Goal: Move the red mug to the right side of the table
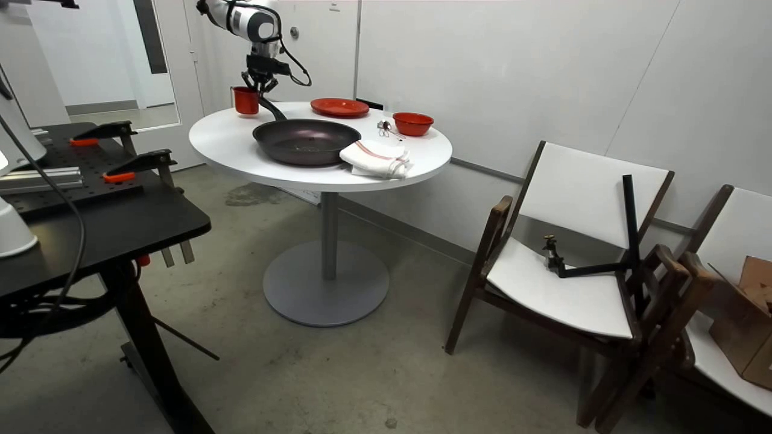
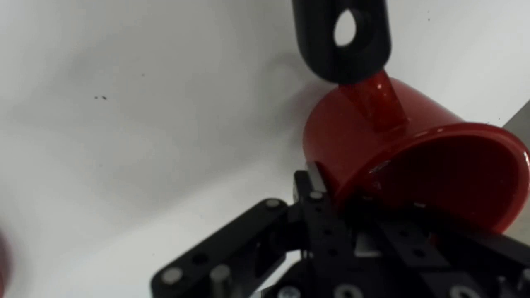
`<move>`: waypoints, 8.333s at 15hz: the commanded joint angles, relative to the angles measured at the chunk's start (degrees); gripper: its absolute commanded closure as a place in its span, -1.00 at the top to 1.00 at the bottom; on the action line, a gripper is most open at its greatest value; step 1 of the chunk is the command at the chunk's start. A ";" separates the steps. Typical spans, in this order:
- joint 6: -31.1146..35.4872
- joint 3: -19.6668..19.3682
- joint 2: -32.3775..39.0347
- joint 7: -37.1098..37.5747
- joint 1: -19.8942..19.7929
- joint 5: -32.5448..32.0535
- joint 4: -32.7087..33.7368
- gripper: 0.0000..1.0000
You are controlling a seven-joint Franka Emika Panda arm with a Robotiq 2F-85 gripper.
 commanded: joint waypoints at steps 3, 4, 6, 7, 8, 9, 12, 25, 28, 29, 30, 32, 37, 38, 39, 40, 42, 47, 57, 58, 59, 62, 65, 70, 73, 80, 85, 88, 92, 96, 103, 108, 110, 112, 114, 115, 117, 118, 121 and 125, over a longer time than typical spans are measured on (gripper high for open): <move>-0.11 0.82 -6.14 1.08 -0.52 0.23 -1.63 -0.96; -0.08 0.66 -7.31 1.52 -0.62 0.19 -1.76 -0.96; 0.05 0.44 -9.69 2.45 -1.02 0.17 -2.42 -0.96; 0.28 0.27 -10.91 3.09 -1.27 0.12 -2.76 -0.96; 0.44 0.17 -12.09 3.64 -1.69 0.18 -3.06 -0.96; 0.56 0.21 -13.08 4.20 -2.20 0.36 -3.27 -0.96; 1.36 0.44 -15.72 6.28 -4.53 1.05 -3.58 -0.96; 7.69 1.38 -20.30 15.60 -17.23 4.38 -7.63 -0.96; 10.87 1.83 -21.61 17.16 -19.88 5.68 -10.69 -0.96; 12.00 -1.03 -22.65 16.56 -19.18 9.36 -11.81 -0.96; 13.27 -1.12 -23.32 16.80 -19.97 10.68 -13.30 -0.96; 15.88 -1.46 -24.87 16.39 -21.35 13.69 -16.60 -0.97; 22.21 -1.30 -29.29 15.80 -24.72 18.62 -26.62 -0.96; 23.26 -1.15 -30.19 15.68 -25.49 19.42 -28.82 -0.97; 24.09 -1.10 -30.99 15.67 -26.11 20.05 -30.72 -0.97; 24.73 -0.91 -31.74 15.51 -26.81 20.72 -32.62 -0.97; 25.33 -0.98 -33.39 15.63 -27.99 21.80 -36.19 -0.97; 23.85 -2.26 -38.23 16.40 -29.86 22.89 -43.90 -0.97; 23.40 -6.84 -41.63 16.92 -29.42 22.96 -48.77 -0.88; 23.40 -6.93 -41.93 16.95 -29.41 23.05 -49.08 -0.88; 23.40 -6.95 -42.13 17.00 -29.39 23.10 -49.30 -0.88; 23.40 -6.97 -42.34 17.12 -29.36 23.14 -49.64 -0.88; 23.22 -10.81 -41.20 20.94 -26.88 20.16 -47.99 -0.95; 21.57 -19.38 -38.76 30.39 -23.12 15.60 -43.76 -0.95; 19.00 -22.42 -36.60 34.90 -22.38 13.66 -39.93 -0.96; 9.12 -25.48 -29.27 42.59 -22.18 12.53 -26.97 -0.96; 2.54 -25.93 -23.28 46.16 -21.40 11.84 -17.37 -0.96; -0.60 -25.92 -19.07 47.42 -21.20 11.71 -12.10 -0.96; -2.77 -26.07 -13.88 48.64 -21.29 11.68 -6.56 -0.96; -3.30 -26.59 -9.80 49.49 -21.47 11.48 -2.69 -0.96; -1.75 -27.09 -4.62 49.99 -21.68 10.92 2.02 -0.96; -0.81 -26.78 -2.34 46.90 -21.64 9.17 4.31 -0.96; -0.01 -26.92 -2.42 45.82 -21.12 9.14 3.84 -0.96; 1.04 -26.73 -2.50 44.57 -20.66 8.92 3.42 -0.96; 2.54 -26.36 -2.69 42.38 -20.14 8.87 2.70 -0.96; 3.04 -26.14 -2.65 41.33 -19.92 8.96 2.57 -0.96; 3.78 -25.89 -2.45 39.85 -19.58 9.20 2.51 -0.96; 3.88 -25.78 -2.27 39.28 -19.52 9.31 2.63 -0.96; 2.65 -24.58 -1.50 38.68 -20.27 8.93 3.72 -0.96; 1.50 -24.54 -0.64 38.73 -20.99 9.06 4.34 -0.95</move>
